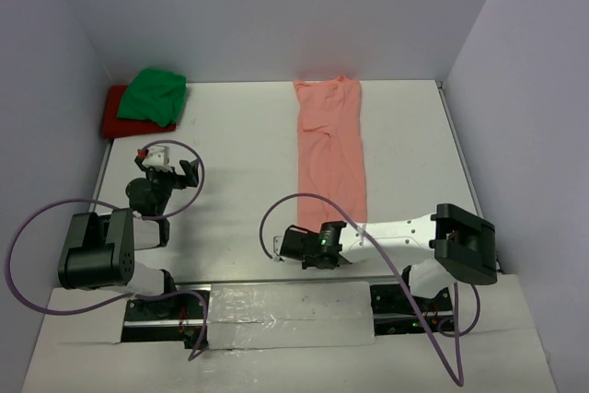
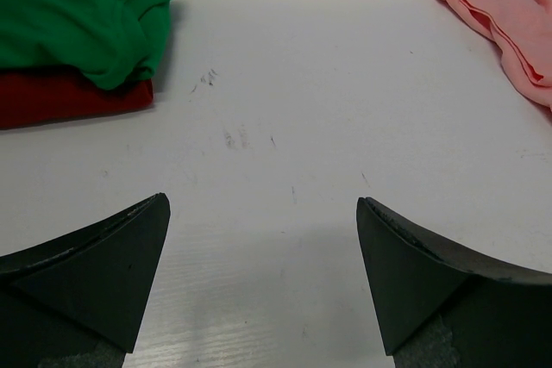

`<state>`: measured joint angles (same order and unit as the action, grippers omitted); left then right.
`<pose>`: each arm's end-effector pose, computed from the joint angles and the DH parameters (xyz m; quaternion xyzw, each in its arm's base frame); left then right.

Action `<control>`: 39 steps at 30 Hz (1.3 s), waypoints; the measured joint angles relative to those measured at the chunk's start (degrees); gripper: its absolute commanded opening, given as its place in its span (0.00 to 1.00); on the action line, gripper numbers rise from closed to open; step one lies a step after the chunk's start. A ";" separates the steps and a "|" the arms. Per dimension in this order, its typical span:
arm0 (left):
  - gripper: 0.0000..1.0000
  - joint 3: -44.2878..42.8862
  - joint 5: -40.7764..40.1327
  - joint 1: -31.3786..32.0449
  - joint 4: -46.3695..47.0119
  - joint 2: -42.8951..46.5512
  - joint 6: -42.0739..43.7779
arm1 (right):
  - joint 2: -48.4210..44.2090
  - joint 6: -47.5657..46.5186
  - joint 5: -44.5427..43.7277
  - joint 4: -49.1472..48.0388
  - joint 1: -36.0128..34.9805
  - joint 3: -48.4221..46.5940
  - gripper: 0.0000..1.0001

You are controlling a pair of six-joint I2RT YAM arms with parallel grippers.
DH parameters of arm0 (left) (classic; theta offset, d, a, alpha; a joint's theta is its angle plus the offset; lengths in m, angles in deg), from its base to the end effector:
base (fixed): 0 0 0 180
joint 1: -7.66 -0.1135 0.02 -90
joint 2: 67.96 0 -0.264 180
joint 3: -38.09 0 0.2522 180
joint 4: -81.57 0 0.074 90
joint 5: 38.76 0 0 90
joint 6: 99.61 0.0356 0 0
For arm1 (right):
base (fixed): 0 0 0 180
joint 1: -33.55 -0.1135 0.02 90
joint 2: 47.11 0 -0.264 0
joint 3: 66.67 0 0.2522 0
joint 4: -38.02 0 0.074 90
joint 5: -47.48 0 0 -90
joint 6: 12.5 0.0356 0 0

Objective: Fold and stack the t-shirts
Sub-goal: Fold the tshirt

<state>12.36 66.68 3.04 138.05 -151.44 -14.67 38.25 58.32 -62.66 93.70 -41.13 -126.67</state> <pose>0.2329 0.0093 0.1601 0.0338 0.7138 -0.0987 0.6925 0.0761 0.2314 0.1625 -0.7077 0.6803 -0.1185 0.1492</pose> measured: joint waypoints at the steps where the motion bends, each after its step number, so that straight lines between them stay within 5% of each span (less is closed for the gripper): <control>1: 0.99 0.00 0.00 0.00 0.00 0.00 0.00 | -0.50 -0.22 -0.26 0.07 0.70 -0.76 0.00; 16: 0.99 0.00 0.02 0.00 0.31 0.00 0.00 | -0.68 -9.42 -5.77 -4.57 18.03 -10.01 0.00; 39: 0.99 0.00 0.02 0.00 0.31 0.00 0.00 | 18.84 -21.09 -6.34 -19.12 33.94 -29.20 0.00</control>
<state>12.36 66.70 3.04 138.35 -151.44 -14.67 57.09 37.22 -69.00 74.57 -7.19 -155.87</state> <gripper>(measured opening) 0.993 0.015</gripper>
